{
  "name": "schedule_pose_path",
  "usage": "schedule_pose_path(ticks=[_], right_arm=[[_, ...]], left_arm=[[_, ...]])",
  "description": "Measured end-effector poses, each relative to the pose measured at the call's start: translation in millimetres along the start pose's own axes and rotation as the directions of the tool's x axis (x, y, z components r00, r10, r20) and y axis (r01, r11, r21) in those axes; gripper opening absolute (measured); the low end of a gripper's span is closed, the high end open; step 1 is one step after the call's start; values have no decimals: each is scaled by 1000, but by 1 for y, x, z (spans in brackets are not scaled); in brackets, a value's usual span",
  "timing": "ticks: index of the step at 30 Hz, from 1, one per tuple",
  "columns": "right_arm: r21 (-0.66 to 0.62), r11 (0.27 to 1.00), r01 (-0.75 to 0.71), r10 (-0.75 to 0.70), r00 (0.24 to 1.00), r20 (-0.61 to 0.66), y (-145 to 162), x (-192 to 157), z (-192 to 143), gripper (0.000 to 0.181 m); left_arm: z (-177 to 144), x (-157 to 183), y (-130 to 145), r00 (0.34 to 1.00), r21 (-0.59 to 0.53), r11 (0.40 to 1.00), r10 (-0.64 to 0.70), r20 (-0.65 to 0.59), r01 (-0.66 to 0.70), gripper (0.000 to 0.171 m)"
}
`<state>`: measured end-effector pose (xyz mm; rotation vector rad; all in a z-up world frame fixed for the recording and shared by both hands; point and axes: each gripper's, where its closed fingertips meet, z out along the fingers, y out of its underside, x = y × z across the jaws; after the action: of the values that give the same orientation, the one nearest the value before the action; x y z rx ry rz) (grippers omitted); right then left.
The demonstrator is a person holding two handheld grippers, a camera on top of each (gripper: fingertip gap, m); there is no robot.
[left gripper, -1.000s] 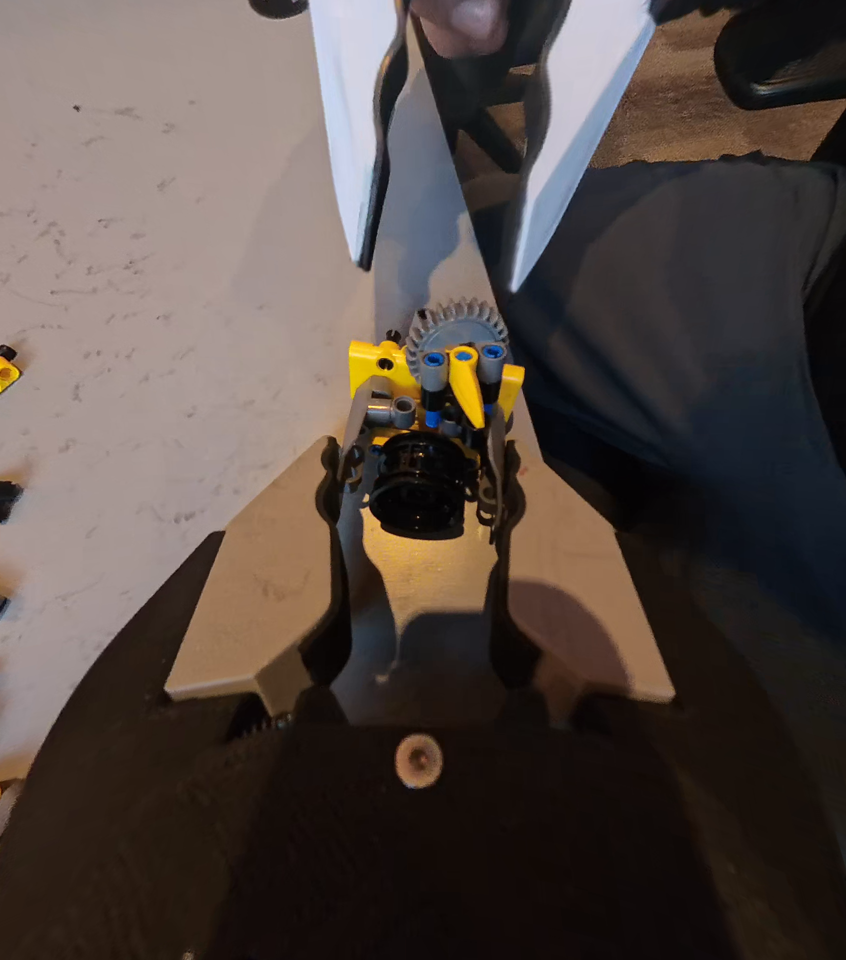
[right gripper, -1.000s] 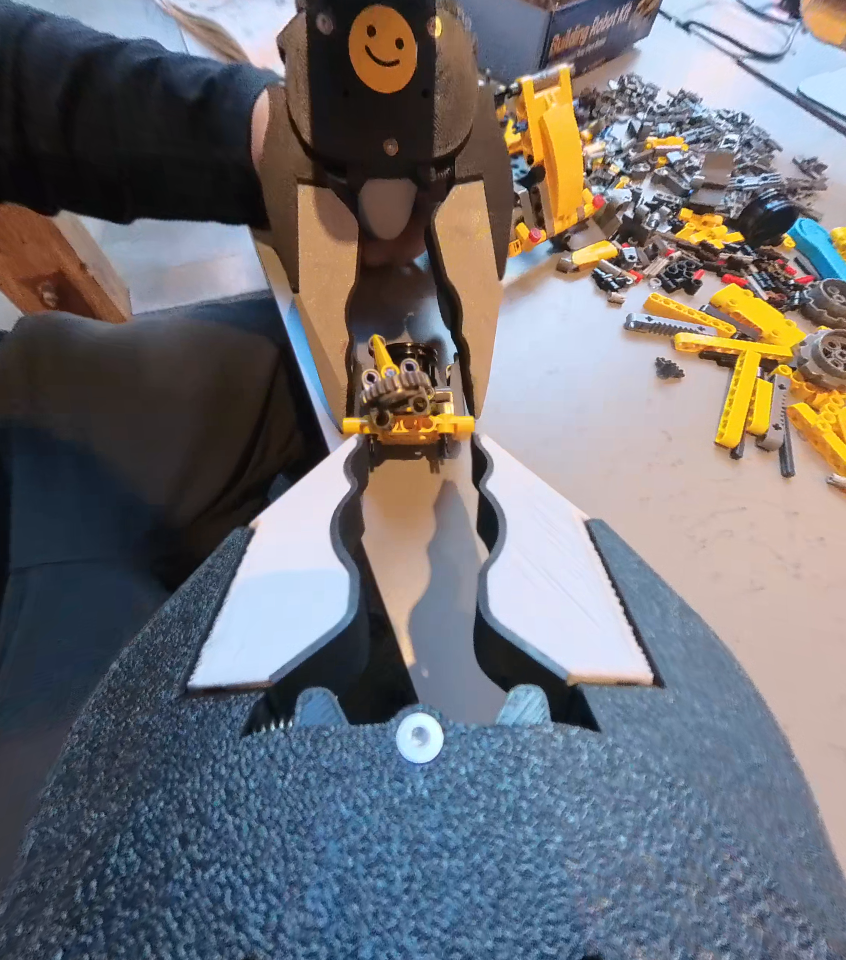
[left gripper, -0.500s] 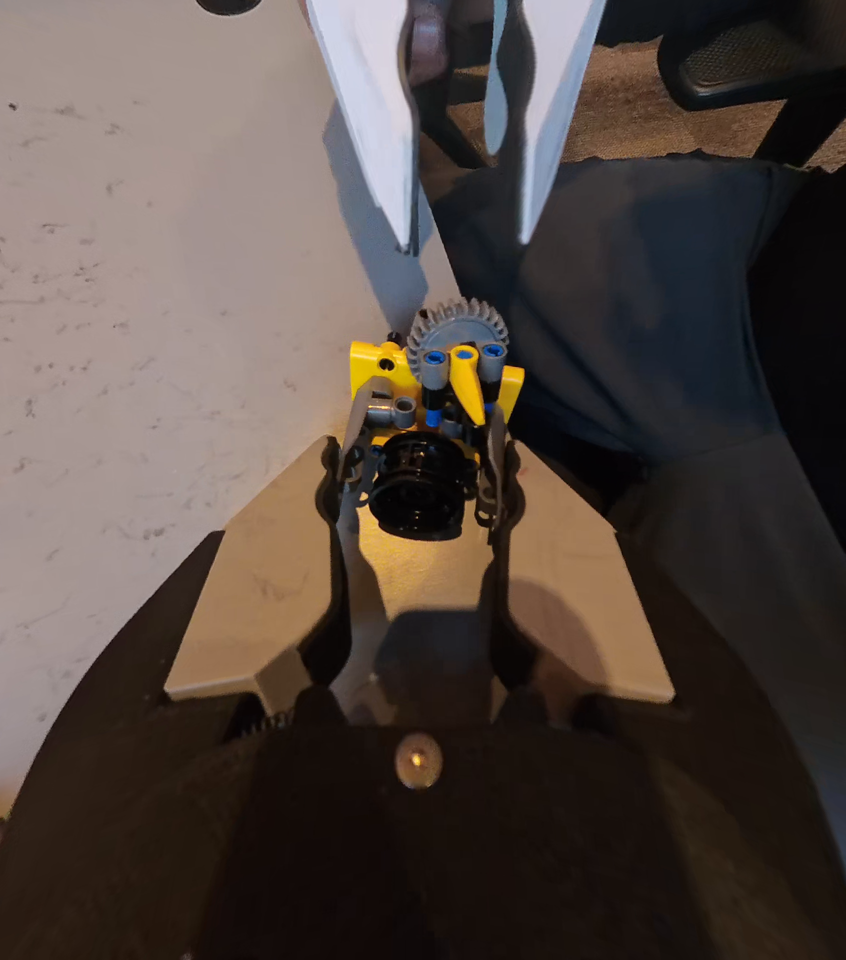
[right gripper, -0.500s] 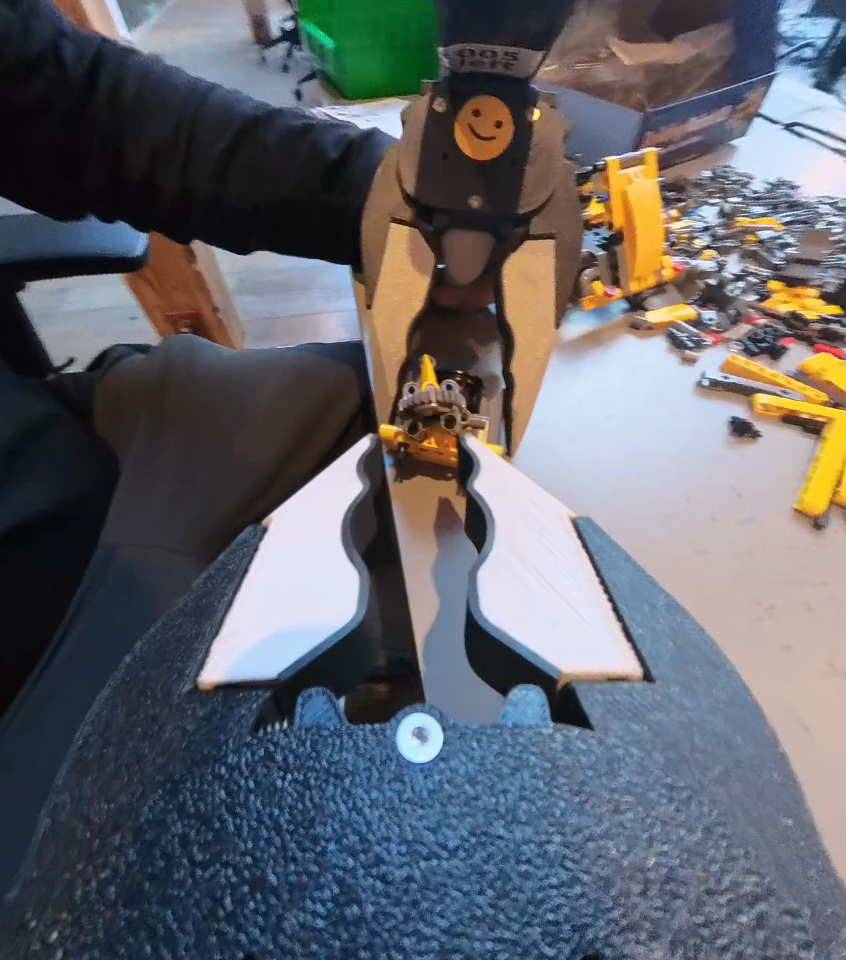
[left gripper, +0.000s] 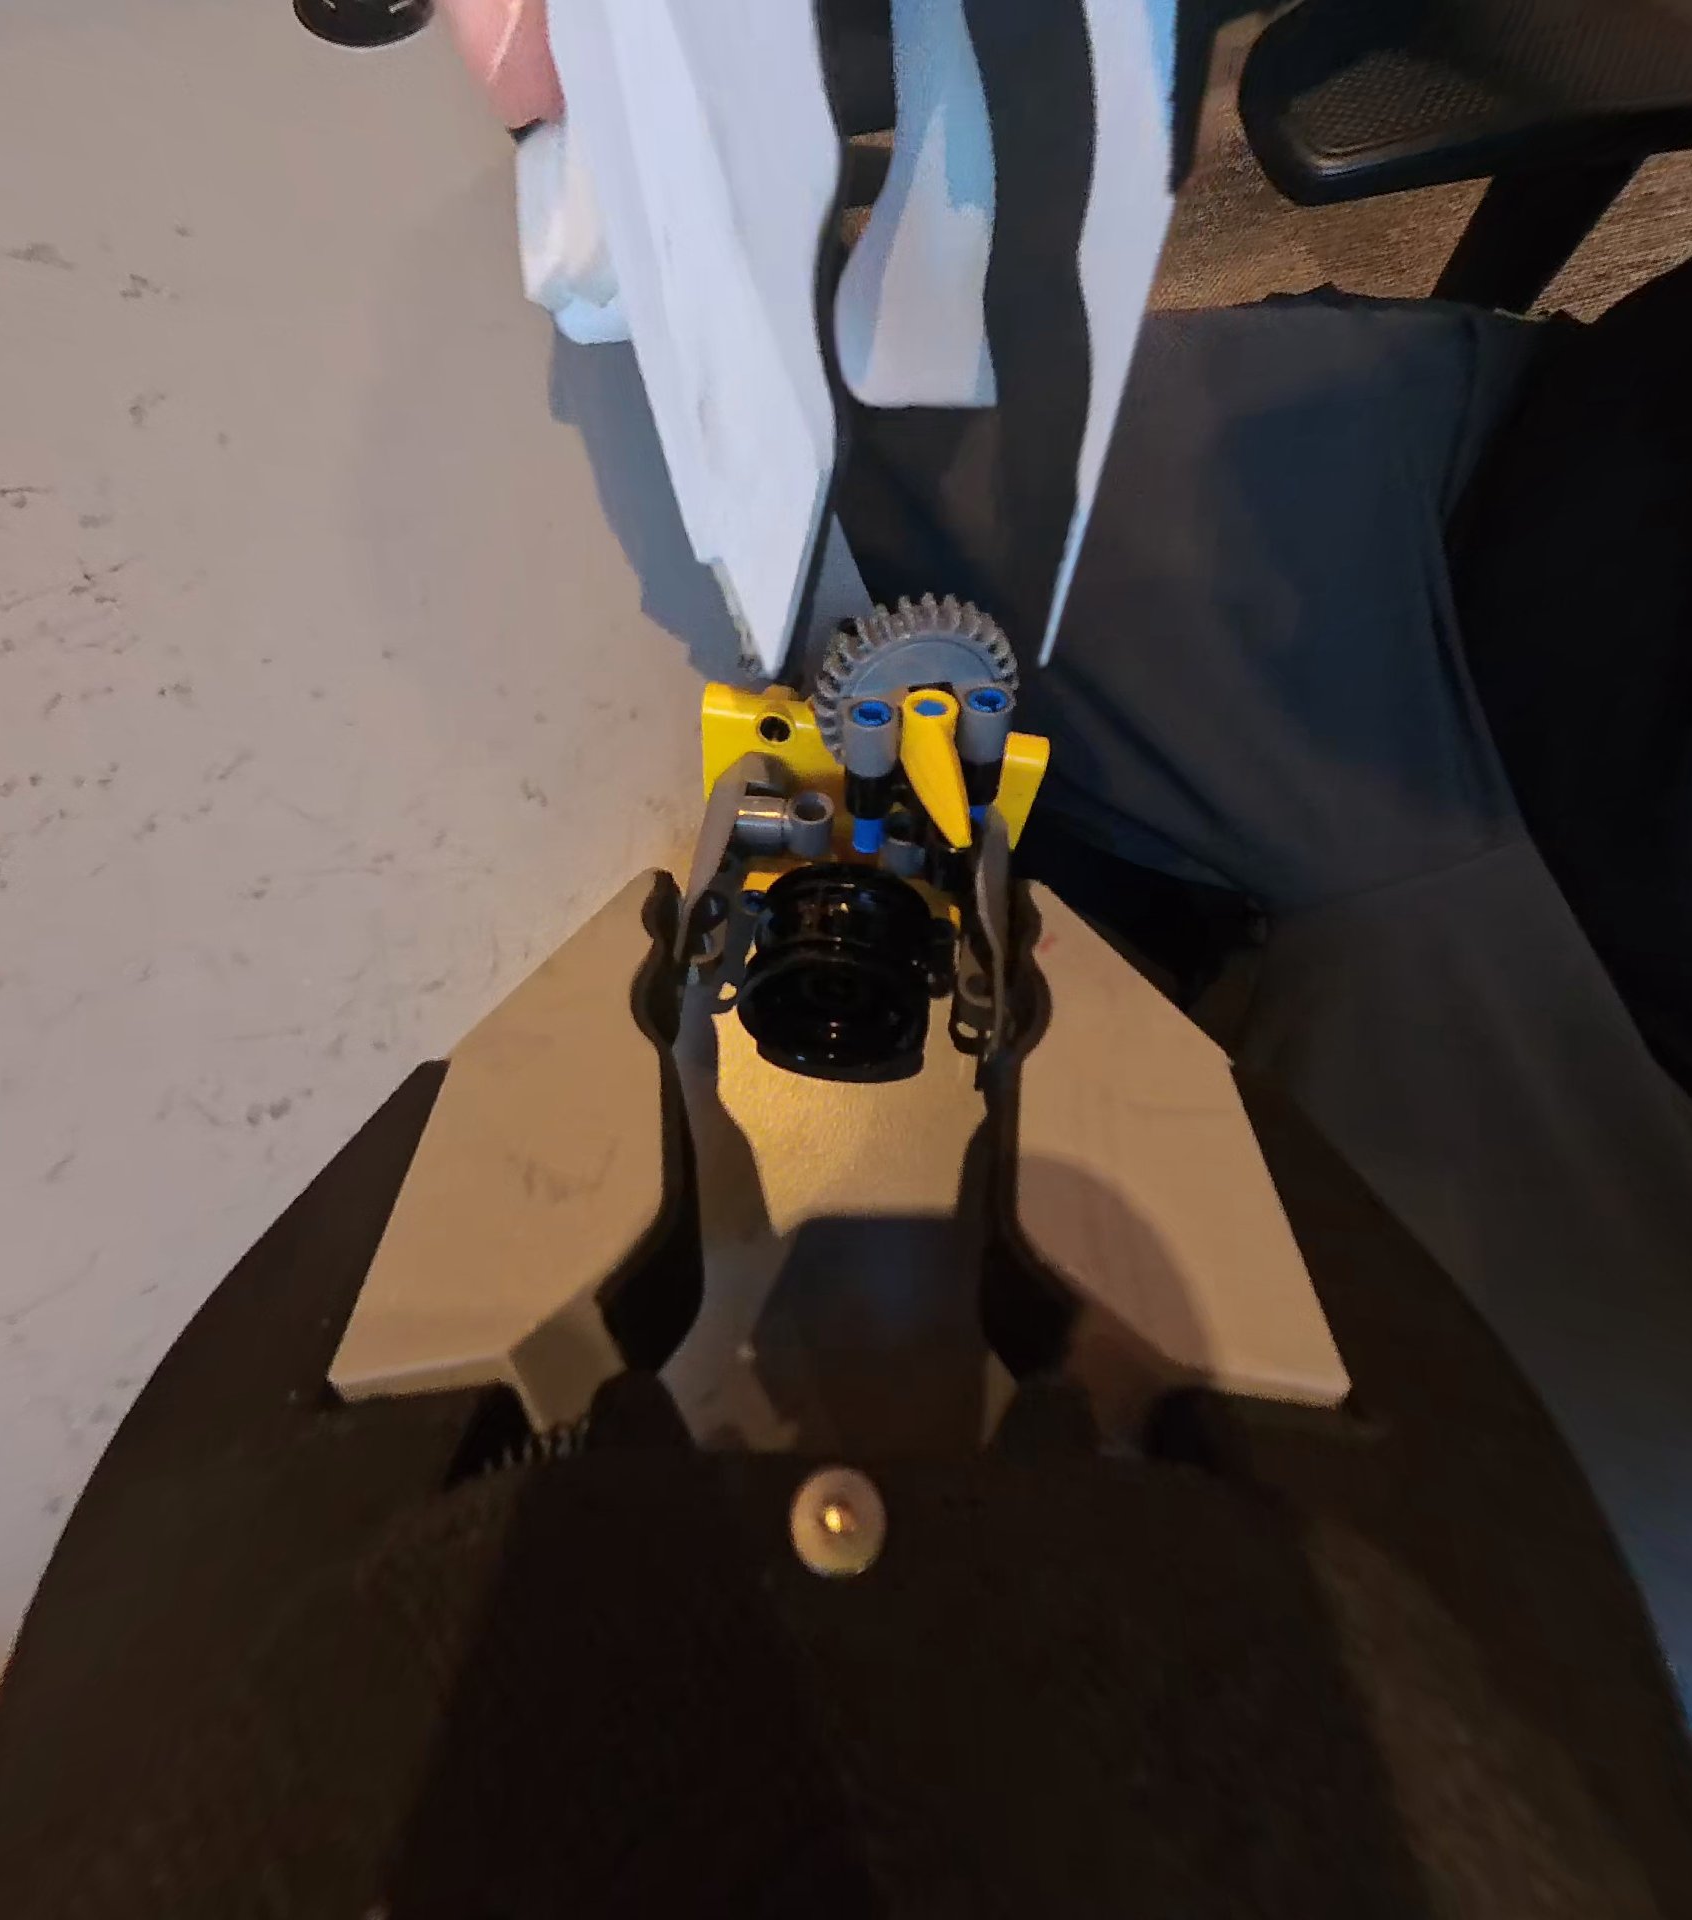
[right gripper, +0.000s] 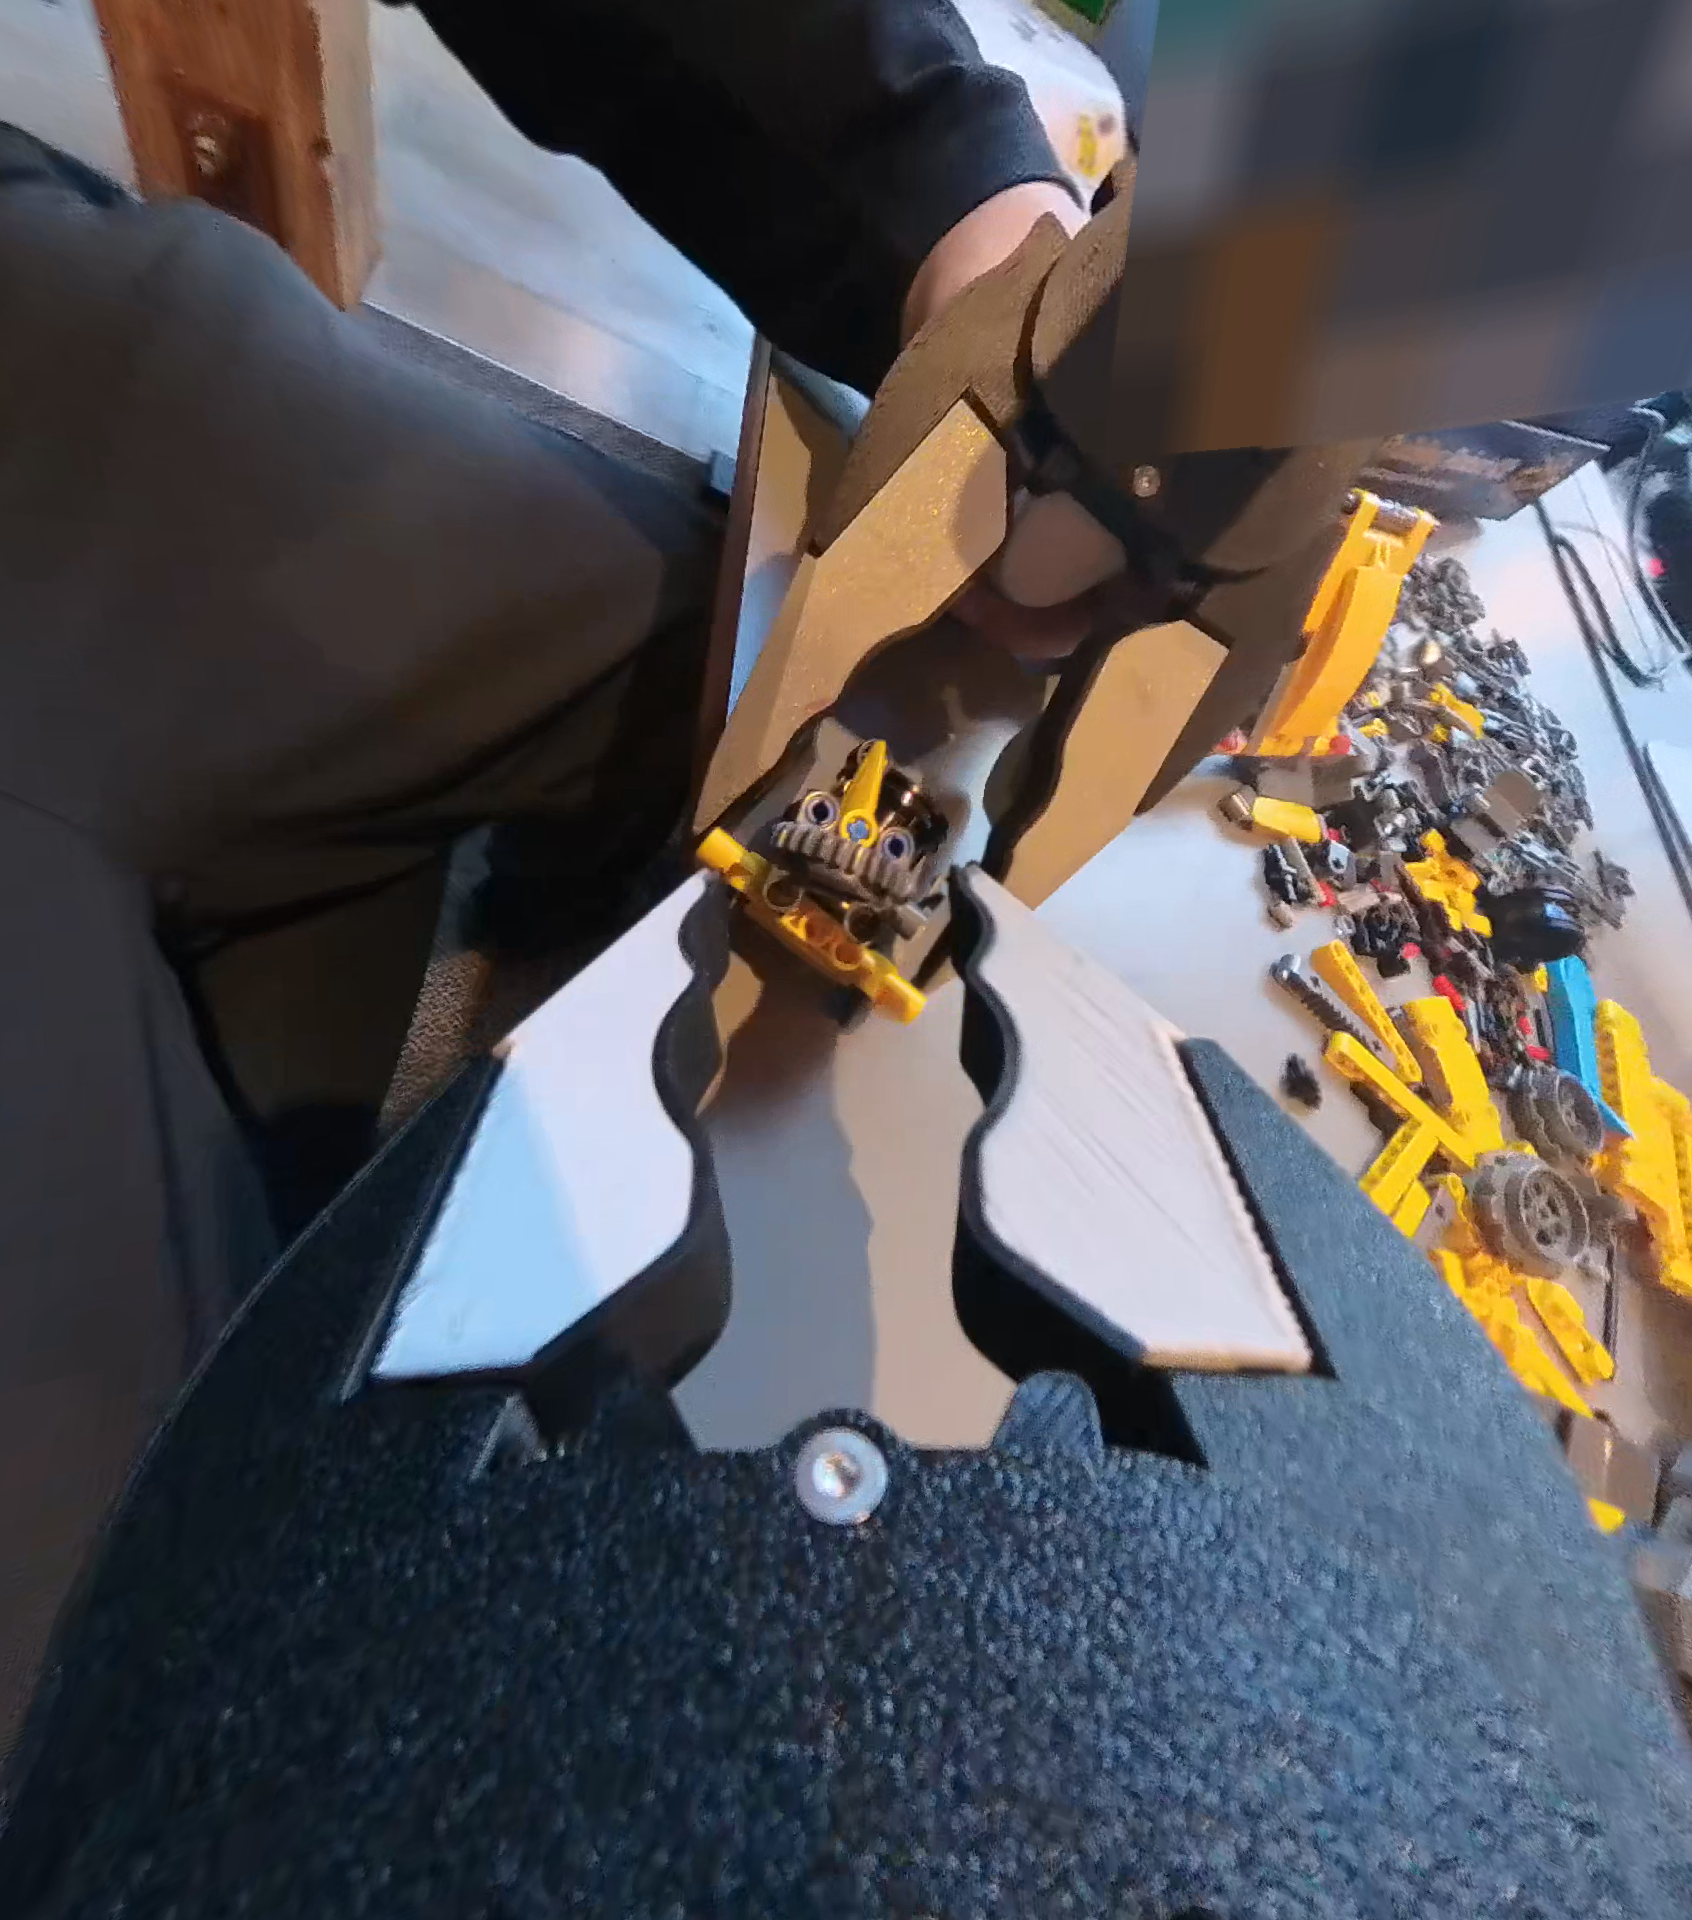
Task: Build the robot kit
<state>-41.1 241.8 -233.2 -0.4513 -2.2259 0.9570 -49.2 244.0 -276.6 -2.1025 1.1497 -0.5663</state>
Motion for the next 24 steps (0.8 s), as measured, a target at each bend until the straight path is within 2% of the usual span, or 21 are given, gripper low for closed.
schedule_pose_path(ticks=[3, 8, 18, 24], right_arm=[[6, 1000, 29, -30, 997, 76, -3, -2, 3, 31], [4, 1000, 25, -25, 993, 112, 0, -1, 6, 30], [-22, 998, -59, 58, 997, -44, 4, 2, 4, 29], [0, 980, -197, 196, 979, -63, 6, 5, 5, 29]], left_arm=[[1, 0, 0, 1000, 0, 1000, 4, -1, -4, 62], [1, -1, -1, 1000, 0, 1000, 1, 0, -1, 62], [0, -3, 0, 1000, 1, 1000, -4, 13, 4, 61], [0, -5, 0, 1000, 1, 1000, -11, 21, 11, 61]])
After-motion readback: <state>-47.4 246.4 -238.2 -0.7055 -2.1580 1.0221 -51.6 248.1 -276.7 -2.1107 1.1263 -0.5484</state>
